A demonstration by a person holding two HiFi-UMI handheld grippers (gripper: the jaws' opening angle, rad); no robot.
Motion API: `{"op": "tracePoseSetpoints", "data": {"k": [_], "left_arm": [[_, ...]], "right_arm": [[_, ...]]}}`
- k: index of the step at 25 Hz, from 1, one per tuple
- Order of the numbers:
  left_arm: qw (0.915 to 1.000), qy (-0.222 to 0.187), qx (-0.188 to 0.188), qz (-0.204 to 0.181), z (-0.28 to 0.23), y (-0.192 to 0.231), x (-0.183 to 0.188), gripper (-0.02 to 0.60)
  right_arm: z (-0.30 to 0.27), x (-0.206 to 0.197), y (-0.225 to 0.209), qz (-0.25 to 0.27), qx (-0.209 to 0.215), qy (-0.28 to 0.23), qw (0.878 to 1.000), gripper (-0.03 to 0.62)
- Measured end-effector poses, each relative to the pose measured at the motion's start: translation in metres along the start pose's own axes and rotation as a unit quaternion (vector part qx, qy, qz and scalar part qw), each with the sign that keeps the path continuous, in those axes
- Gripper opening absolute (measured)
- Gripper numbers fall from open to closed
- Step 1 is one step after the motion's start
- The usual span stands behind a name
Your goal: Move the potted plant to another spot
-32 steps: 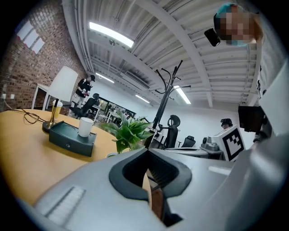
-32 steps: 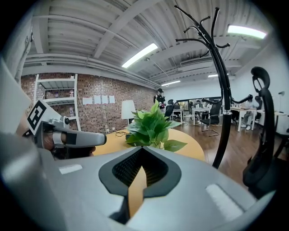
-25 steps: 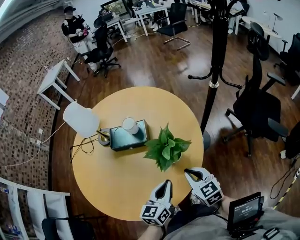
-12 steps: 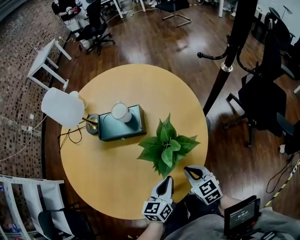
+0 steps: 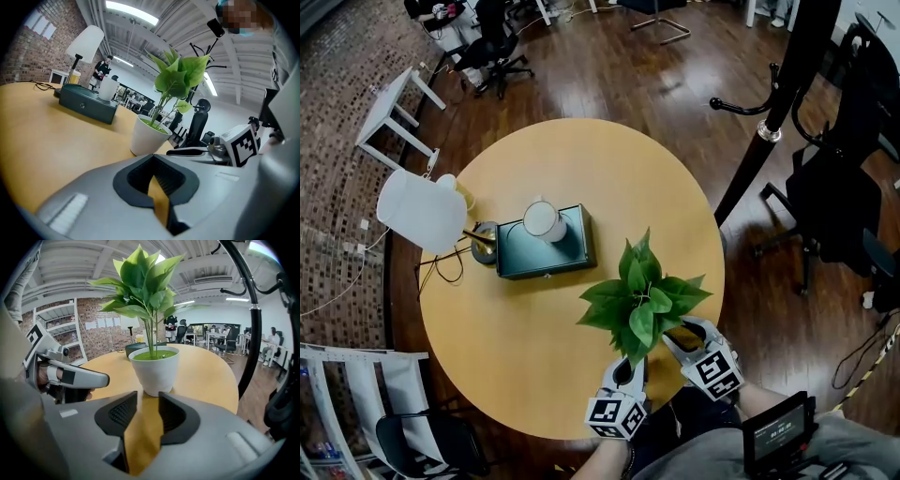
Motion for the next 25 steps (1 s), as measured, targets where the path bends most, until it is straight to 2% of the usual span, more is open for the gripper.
{"op": "tracePoseSetpoints", "data": {"k": [2, 3, 5, 8, 18, 25], "left_arm": [[1.0, 0.0, 0.002, 0.001, 0.0, 0.002, 0.002, 0.0], [1.0, 0.0, 0.004, 0.001, 0.0, 0.003, 0.003, 0.0], [1.0, -0.001, 0.008, 0.003, 0.002, 0.005, 0.004, 0.0], [0.9999, -0.004, 0.013, 0.004, 0.004, 0.009, 0.005, 0.0], [0.9995, -0.009, 0.029, 0.007, 0.01, 0.017, 0.009, 0.0], [0.999, -0.015, 0.04, 0.012, 0.02, 0.025, 0.009, 0.0]], "right_arm": [[-0.006, 0.003, -0.001, 0.01, 0.007, 0.001, 1.0, 0.286], [-0.009, 0.004, -0.002, 0.018, 0.006, -0.001, 1.0, 0.335], [-0.014, 0.007, -0.003, 0.035, 0.001, -0.006, 0.999, 0.403], [-0.022, 0.012, -0.006, 0.052, -0.005, -0.01, 0.999, 0.471], [-0.045, 0.033, -0.014, 0.085, -0.013, -0.029, 0.996, 0.547], [-0.065, 0.041, -0.017, 0.081, -0.015, -0.036, 0.996, 0.565]]}}
Point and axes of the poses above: the fingertips, and each gripper's own axes: z backward along the fingers, y to its left, x out of its top, the point moved 7 cm from there along z, backward along the fingers, and after that the axes turned 12 degrees about y, right-handed, at the moved point
